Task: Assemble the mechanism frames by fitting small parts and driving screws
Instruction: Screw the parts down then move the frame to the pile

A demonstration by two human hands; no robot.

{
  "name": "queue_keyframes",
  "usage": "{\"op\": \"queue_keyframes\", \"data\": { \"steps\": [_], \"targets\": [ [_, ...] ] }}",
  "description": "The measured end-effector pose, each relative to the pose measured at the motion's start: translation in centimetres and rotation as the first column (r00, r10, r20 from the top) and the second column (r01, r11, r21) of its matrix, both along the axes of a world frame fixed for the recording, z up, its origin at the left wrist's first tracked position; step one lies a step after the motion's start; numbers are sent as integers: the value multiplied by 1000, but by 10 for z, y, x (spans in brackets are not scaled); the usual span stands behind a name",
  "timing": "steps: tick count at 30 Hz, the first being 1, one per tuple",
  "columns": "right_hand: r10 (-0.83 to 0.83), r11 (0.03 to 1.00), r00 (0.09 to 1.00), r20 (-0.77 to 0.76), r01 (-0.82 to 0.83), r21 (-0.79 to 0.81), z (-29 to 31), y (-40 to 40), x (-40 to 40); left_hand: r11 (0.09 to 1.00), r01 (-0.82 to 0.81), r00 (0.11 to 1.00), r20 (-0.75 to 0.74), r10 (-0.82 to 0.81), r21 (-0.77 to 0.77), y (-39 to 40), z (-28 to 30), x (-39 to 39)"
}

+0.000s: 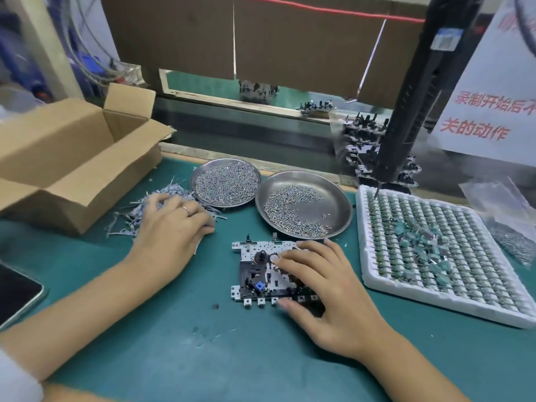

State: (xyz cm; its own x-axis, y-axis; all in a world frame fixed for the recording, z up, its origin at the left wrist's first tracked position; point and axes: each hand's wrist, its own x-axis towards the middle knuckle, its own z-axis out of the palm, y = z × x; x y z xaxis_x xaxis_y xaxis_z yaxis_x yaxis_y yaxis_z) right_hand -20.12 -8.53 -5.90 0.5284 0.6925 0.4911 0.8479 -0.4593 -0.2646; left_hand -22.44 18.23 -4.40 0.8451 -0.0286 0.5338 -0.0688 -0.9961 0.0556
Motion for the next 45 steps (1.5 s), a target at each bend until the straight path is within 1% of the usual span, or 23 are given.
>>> {"op": "queue_keyframes", "data": {
  "steps": [4,6,7,9,11,12,14,15,17,19,20,21,22,26,30,34,39,45],
  "targets": [
    [-26,968,1000,2,24,249,1,6,-1,969,41,997,78,-23,-242,-9,14,-1],
    [-45,934,997,-58,62,353,3,9,-3,949,107,987,145,-66,-297,-19,18,-4],
    [-44,916,992,-121,89,390,5,11,-4,936,149,979,180,-94,-317,-26,19,-5],
    [-17,882,957,-288,150,447,10,15,-8,926,225,953,265,-145,-302,-45,19,-9],
    [20,855,906,-422,203,478,13,18,-10,937,260,921,353,-167,-233,-63,15,-12],
    [32,845,887,-460,221,486,13,19,-10,942,264,908,383,-170,-209,-70,13,-12],
    [19,836,883,-469,243,492,12,19,-10,938,273,899,402,-171,-212,-80,8,-12],
    [1,831,887,-462,256,493,11,18,-9,925,284,907,383,-174,-253,-82,7,-12],
    [-31,822,881,-472,291,490,11,15,-6,857,310,939,273,-209,-412,-83,7,-13],
    [-73,833,877,-474,315,455,12,11,-2,741,289,954,120,-274,-606,-81,9,-16],
    [-87,847,875,-477,317,427,13,8,-1,682,263,949,58,-308,-683,-78,9,-16],
    [-92,862,870,-484,313,399,13,7,0,640,247,941,21,-339,-727,-77,8,-16],
    [-93,876,866,-491,306,373,14,6,0,625,242,932,0,-361,-742,-75,7,-16],
    [-92,911,851,-517,281,301,14,6,0,624,242,909,-53,-414,-743,-72,8,-17],
    [-40,926,879,-476,211,312,15,6,-2,590,219,885,-96,-455,-777,-67,6,-16],
    [-12,946,917,-398,139,292,14,5,-3,555,164,862,-154,-482,-816,-65,7,-14],
    [22,950,931,-364,94,298,14,5,-3,534,139,848,-178,-499,-834,-63,8,-13],
    [64,962,934,-351,36,270,11,3,-3,535,148,831,-189,-524,-832,-64,8,-12]
  ]
}}
